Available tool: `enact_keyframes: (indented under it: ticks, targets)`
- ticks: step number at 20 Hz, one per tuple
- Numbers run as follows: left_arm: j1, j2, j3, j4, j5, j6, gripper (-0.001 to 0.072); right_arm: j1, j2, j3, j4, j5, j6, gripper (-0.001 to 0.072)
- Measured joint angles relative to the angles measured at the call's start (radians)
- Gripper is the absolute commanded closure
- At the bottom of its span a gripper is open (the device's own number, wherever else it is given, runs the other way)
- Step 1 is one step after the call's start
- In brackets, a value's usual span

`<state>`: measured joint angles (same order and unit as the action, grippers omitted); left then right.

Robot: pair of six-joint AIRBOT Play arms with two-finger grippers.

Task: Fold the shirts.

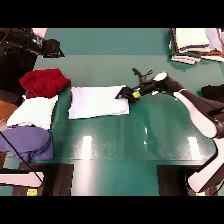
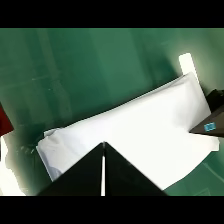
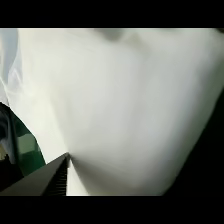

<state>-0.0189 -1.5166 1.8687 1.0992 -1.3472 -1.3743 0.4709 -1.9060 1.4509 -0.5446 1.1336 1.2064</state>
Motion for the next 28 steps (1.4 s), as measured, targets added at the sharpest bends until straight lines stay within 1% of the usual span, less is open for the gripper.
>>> enact_keyframes:
  ticks: [1, 2, 7, 10, 12, 18, 21, 25, 28]
  targets:
    - [0.000, 0.000, 0.000, 0.000, -0.001, 0.001, 0.0677, 0.021, -0.021, 0.023, 0.001, -0.002, -0.005, 0.0555]
    - [-0.001, 0.000, 0.000, 0.000, -0.005, 0.002, 0.0676, 0.040, -0.037, 0.042, -0.002, -0.005, -0.006, 0.0691]
    - [-0.003, 0.000, 0.000, -0.004, -0.030, 0.003, 0.0677, 0.074, -0.058, 0.126, 0.014, 0.012, -0.023, 0.0694]
    - [-0.017, 0.000, 0.000, -0.005, -0.049, 0.001, 0.0677, 0.027, -0.002, 0.152, -0.022, 0.076, -0.027, 0.0694]
    - [-0.043, 0.000, 0.000, -0.005, -0.056, -0.001, 0.0677, -0.033, 0.069, 0.160, -0.068, 0.132, -0.026, 0.0694]
    - [-0.176, 0.000, 0.000, -0.007, -0.050, -0.004, 0.0676, -0.323, 0.329, 0.167, -0.278, 0.269, 0.040, 0.0694]
    - [-0.240, 0.000, 0.000, -0.007, -0.022, -0.005, 0.0676, -0.510, 0.420, 0.169, -0.362, 0.297, 0.057, 0.0694]
    - [-0.309, 0.000, 0.000, -0.007, 0.014, -0.006, 0.0677, -0.759, 0.461, 0.169, -0.404, 0.286, 0.080, 0.0694]
    - [-0.343, 0.000, 0.000, -0.008, 0.030, -0.008, 0.0676, -0.917, 0.447, 0.169, -0.398, 0.196, 0.091, 0.0694]
